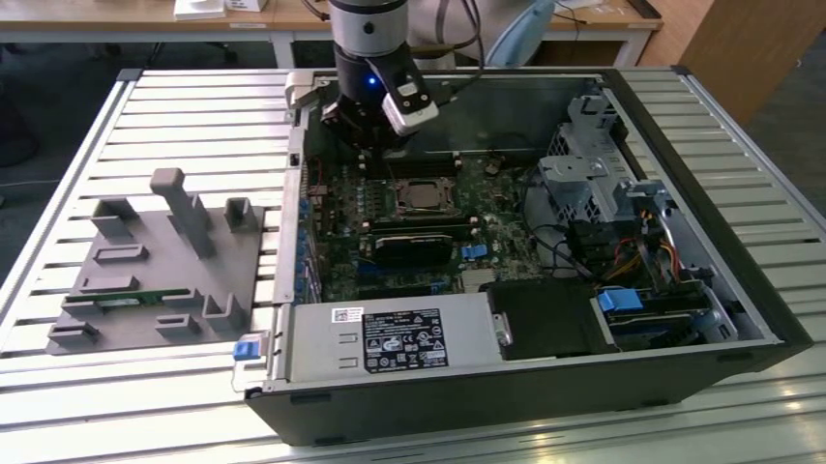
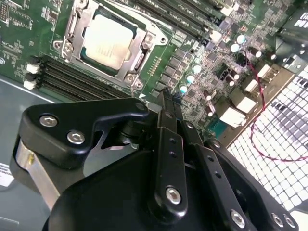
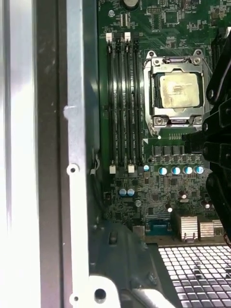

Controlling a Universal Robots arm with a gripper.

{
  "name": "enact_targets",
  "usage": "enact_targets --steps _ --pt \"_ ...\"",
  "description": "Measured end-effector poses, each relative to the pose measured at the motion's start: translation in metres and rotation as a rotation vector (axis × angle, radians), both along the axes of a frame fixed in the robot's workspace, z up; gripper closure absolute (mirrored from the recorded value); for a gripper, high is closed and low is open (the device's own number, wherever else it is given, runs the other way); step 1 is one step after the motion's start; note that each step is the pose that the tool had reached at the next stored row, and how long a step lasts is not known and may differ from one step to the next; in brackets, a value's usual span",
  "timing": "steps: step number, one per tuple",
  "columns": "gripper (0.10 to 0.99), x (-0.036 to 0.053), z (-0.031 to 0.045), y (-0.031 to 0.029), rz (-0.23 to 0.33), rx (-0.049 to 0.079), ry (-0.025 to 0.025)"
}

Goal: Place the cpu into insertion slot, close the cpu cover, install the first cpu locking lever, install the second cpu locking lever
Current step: 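Install the first cpu locking lever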

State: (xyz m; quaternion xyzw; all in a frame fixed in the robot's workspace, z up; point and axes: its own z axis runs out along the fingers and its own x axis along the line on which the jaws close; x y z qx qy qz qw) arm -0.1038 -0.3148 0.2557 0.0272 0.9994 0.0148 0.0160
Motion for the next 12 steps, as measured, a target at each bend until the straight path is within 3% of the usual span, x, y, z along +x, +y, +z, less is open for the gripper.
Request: enact_targets --steps 6,12 --pt "0.980 -0.0028 -0.0011 0.0074 0.000 0.000 0.0000" --pt "0.980 -0.0031 -0.0045 0.0203 0.000 0.000 0.0000"
